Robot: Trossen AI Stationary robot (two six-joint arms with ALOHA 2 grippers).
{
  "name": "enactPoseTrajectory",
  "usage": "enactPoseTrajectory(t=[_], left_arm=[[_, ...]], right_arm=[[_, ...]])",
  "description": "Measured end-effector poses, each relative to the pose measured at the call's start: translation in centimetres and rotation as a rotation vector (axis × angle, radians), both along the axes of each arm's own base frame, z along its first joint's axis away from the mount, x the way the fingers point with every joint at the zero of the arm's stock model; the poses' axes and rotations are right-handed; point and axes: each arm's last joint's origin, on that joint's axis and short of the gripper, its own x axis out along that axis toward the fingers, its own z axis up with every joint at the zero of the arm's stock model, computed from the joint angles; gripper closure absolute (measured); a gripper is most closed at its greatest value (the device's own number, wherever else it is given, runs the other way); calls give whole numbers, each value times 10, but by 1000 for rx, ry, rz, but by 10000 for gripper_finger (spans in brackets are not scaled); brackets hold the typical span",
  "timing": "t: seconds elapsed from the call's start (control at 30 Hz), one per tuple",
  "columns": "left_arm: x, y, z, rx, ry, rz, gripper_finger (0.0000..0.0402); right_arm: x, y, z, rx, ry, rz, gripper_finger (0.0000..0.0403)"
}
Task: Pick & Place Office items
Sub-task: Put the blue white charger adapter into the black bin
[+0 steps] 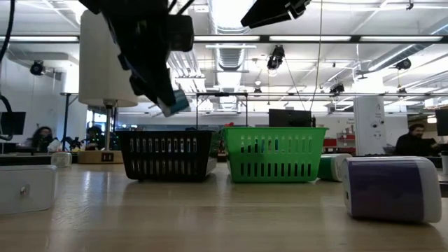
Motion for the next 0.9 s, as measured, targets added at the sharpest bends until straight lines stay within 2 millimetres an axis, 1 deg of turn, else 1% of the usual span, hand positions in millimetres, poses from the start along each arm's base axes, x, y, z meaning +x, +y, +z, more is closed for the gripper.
enactPoseTrajectory(t=[0.23, 0.6, 0.77, 0.9], left_arm=[[5, 3, -9, 8, 23, 6, 270], [6, 3, -10, 6, 18, 8, 270], [6, 3, -10, 3, 19, 13, 250], [6, 3, -10, 3, 19, 14, 249]], right_arm=[[0, 0, 0, -2, 2, 1, 142], [0, 0, 0, 0, 1, 0, 142], [0, 0, -2, -1, 5, 1, 142], [-1, 0, -4, -2, 11, 1, 142]])
